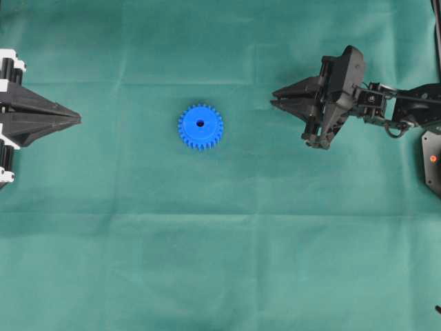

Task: Insert the shaft placed at a random location into the center hole of the medium gear at another random location.
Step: 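Lift the shaft upright with the right gripper, then carry the shaft left over the blue gear's center hole, then lower the shaft into the gear's center hole with the right gripper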

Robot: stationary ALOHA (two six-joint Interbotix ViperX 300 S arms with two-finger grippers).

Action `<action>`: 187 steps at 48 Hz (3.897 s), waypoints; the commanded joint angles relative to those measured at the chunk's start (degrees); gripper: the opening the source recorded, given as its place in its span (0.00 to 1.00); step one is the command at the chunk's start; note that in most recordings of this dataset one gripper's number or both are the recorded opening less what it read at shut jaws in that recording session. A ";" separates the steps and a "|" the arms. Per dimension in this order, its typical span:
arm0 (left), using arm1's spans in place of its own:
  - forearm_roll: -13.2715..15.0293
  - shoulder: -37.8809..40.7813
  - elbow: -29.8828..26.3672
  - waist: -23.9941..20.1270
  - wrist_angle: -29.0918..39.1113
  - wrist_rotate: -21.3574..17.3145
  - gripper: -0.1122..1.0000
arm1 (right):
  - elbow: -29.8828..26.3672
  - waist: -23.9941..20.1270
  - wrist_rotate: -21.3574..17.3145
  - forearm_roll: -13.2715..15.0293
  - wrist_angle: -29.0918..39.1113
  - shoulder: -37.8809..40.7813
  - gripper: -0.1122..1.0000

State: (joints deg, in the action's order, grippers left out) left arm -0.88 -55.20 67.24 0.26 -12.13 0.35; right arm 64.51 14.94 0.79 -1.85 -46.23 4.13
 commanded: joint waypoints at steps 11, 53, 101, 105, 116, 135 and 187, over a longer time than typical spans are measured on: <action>0.00 0.44 -1.14 0.09 -0.26 0.09 0.10 | -2.81 -0.62 -0.70 0.00 12.13 -11.34 0.22; -0.09 0.53 -1.05 0.09 -0.26 0.09 0.10 | -7.82 -2.72 -0.35 0.35 22.94 -17.58 0.22; -0.09 0.62 -1.05 -0.53 -0.26 0.00 0.10 | -29.00 -8.35 -0.35 0.44 23.12 2.02 0.22; -0.09 0.62 -1.05 -0.53 -0.26 0.00 0.10 | -29.18 -8.44 -0.35 0.44 23.12 2.29 0.22; -0.09 0.62 -1.05 -0.53 -0.26 -0.09 0.10 | -29.53 -8.44 -0.35 0.44 22.85 2.37 0.22; -0.09 0.62 -0.97 -0.53 -0.26 -0.09 0.10 | -30.23 -8.53 -0.35 0.35 22.85 3.78 0.22; -0.09 0.53 -1.05 -0.53 -0.26 -0.09 0.10 | -30.23 -8.53 -0.97 -0.44 19.34 10.81 0.22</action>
State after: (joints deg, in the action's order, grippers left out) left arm -0.79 -55.02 67.24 -0.09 -12.13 0.35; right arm 35.68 6.50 0.79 -2.02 -25.84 15.56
